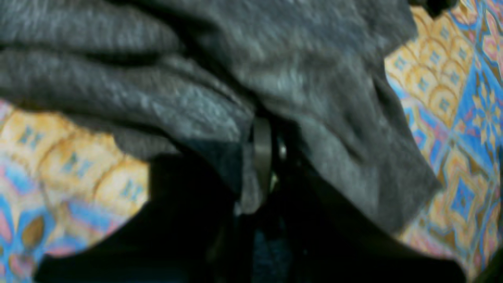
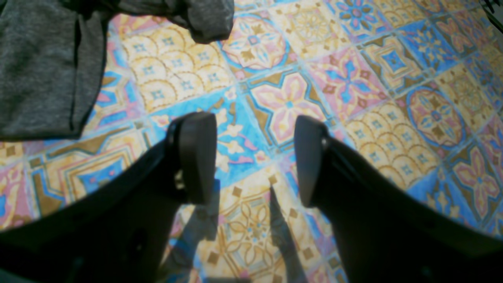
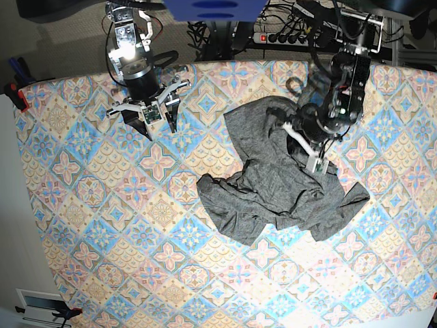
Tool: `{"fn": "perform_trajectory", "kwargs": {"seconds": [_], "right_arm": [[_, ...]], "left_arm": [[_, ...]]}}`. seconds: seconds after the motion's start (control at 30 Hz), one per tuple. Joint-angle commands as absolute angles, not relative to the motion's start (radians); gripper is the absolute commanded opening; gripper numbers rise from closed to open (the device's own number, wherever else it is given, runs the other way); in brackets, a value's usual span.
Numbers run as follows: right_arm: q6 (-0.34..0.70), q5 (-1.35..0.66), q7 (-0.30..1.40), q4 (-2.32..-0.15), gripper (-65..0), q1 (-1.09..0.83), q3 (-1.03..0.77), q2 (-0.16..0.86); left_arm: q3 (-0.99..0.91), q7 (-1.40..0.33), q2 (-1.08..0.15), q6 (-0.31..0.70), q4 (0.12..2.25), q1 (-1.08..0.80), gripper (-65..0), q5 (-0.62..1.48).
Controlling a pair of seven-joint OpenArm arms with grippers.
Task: Layout the t-shirt on the table in an organized manner, then fold the t-shirt properly
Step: 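Lower the left gripper onto the grey shirt and pinch its edge, then reach the right gripper to the shirt and grasp another edge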
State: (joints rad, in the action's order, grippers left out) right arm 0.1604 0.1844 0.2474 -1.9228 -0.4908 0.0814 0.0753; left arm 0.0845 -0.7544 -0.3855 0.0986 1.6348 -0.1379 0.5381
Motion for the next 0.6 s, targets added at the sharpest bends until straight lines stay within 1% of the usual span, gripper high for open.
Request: {"fn": "perform_trajectory", "kwargs": {"seconds": [0.0,0.1,0.17,0.3,0.37,0.57], "right_arm": [[0.154,0.185,0.222,-1.942,-34.6,-0.49,0.077,0.077],[0.154,0.185,0.222,-1.94,-34.6,-0.487,0.082,0.077],[0.154,0.185,0.226,-1.939,-34.6,-0.486,0.088,0.077],[0.154,0.186,0.229,-1.923,-34.6,-0.463,0.145,0.077],[0.154,0.188,0.236,-1.916,-34.6,-0.427,0.193,0.077],[0.154,0.189,0.401,-1.897,-34.6,-0.225,0.348,0.077]], "left_arm": [[0.042,-0.74,-0.414,0.101,1.667,-0.163,-62.6,0.542],[-0.108,-0.736,-0.418,0.107,1.684,-0.257,-62.9,0.542],[-0.168,-0.736,-0.427,0.113,1.684,-0.302,-62.8,0.539],[-0.185,-0.737,-0.46,0.197,1.681,-0.346,-62.8,0.539],[-0.191,-0.737,-0.46,0.205,1.681,-0.349,-62.8,0.533],[-0.223,-0.74,-0.453,0.208,1.679,-0.349,-62.8,0.38]]}}
